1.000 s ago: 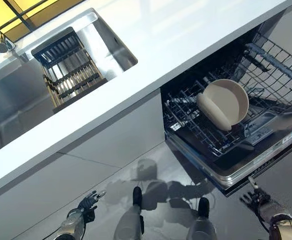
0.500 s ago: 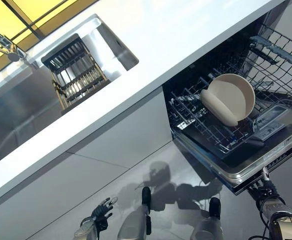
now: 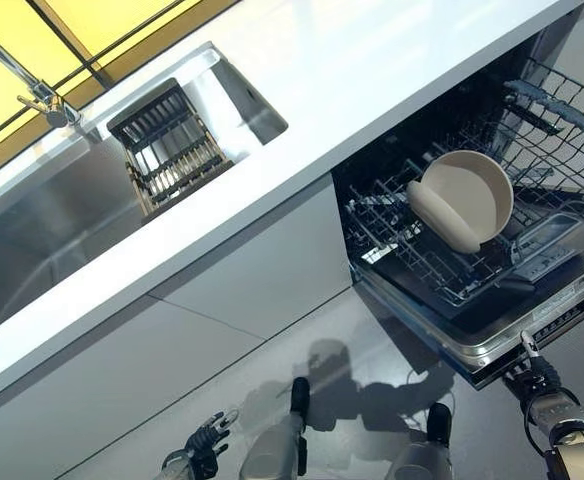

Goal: Take plates into dishwasher

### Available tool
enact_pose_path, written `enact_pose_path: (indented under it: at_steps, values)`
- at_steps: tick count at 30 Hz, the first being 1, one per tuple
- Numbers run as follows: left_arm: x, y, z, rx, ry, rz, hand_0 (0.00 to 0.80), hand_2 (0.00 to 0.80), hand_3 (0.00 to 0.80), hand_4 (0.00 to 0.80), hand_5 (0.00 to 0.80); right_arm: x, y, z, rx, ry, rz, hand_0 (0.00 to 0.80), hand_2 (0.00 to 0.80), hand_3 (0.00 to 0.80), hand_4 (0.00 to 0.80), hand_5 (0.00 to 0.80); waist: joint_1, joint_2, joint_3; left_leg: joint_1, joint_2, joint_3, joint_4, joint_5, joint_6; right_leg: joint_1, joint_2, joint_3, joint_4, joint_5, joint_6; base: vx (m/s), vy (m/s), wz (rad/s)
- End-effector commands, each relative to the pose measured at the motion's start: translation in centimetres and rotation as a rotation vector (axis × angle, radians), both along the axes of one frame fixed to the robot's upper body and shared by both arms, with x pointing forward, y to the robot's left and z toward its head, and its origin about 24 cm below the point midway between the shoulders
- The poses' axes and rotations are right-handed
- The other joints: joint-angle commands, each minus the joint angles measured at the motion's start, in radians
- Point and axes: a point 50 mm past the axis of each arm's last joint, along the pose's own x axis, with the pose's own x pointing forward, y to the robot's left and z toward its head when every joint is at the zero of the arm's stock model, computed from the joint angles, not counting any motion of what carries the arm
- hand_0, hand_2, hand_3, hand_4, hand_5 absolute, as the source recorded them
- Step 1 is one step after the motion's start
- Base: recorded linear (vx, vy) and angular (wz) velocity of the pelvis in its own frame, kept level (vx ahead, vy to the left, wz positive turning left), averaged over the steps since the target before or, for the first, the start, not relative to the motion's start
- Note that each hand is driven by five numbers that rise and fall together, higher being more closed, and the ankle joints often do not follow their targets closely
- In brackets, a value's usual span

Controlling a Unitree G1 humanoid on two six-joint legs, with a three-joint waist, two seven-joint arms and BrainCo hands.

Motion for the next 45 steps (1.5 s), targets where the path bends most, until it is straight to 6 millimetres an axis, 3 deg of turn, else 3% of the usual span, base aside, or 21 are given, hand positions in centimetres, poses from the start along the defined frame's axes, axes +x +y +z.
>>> enact_pose_path:
  at_steps: [1,8,17,27,32,36,45]
  values:
    - [4.3,1.8,1.9,0.088,-0.100,-0.137,0.000,0.000,0.000,0.000,0.000,19.3,13.9,20.1,0.225,-0.996,0.459,0.000,0.000,0.000,0.000,0.000,0.166,-0.047,-0.071,-0.022,-0.108,-0.023,-0.002,0.025,0.075,-0.059,-0.010,-0.058,0.276,-0.179,-0.123,0.012,-0.063,0.04]
    - [4.0,2.5,2.0,0.120,-0.089,-0.164,0.000,0.000,0.000,0.000,0.000,19.8,14.2,21.3,0.210,-1.014,0.462,0.000,0.000,0.000,0.000,0.000,0.204,-0.095,-0.093,-0.012,-0.099,-0.049,-0.002,0.026,0.073,-0.005,0.003,-0.097,0.234,-0.161,-0.119,0.039,-0.067,0.10]
    - [3.3,3.5,2.0,0.167,-0.064,-0.199,0.000,0.000,0.000,0.000,0.000,19.6,14.3,20.7,0.199,-1.002,0.478,0.000,0.000,0.000,0.000,0.000,0.237,-0.163,-0.122,0.004,-0.074,-0.057,-0.002,0.023,0.067,0.052,0.021,-0.138,0.189,-0.140,-0.109,0.069,-0.071,0.08]
    - [2.3,4.7,1.8,0.226,-0.002,-0.217,0.000,0.000,0.000,0.000,0.000,19.8,17.1,22.8,0.187,-1.097,0.594,0.000,0.000,0.000,0.000,0.000,0.249,-0.222,-0.172,0.022,-0.056,-0.059,-0.002,0.018,0.061,0.110,0.043,-0.148,0.143,-0.133,-0.101,0.072,-0.037,0.11]
    - [1.4,4.9,1.4,0.227,0.031,-0.218,0.000,0.000,0.000,0.000,0.000,19.8,16.5,22.8,0.149,-1.047,0.614,0.000,0.000,0.000,0.000,0.000,0.256,-0.237,-0.209,0.043,-0.051,-0.055,-0.002,0.009,0.059,0.142,0.045,-0.152,0.129,-0.136,-0.099,0.115,0.012,-0.05]
    - [0.8,4.9,1.2,0.229,0.050,-0.221,0.000,0.000,0.000,0.000,0.000,19.7,15.6,22.0,0.109,-0.975,0.615,0.000,0.000,0.000,0.000,0.000,0.259,-0.241,-0.222,0.050,-0.050,-0.056,-0.002,0.006,0.057,0.155,0.047,-0.157,0.122,-0.137,-0.098,0.060,0.019,-0.18]
    - [-0.1,5.3,1.1,0.242,0.067,-0.219,0.000,0.000,0.000,0.000,0.000,18.6,13.1,17.2,-0.068,-0.663,0.686,0.000,0.000,0.000,0.000,0.000,0.258,-0.254,-0.230,0.051,-0.043,-0.056,-0.002,0.003,0.054,0.164,0.057,-0.150,0.103,-0.132,-0.099,0.007,-0.003,0.45]
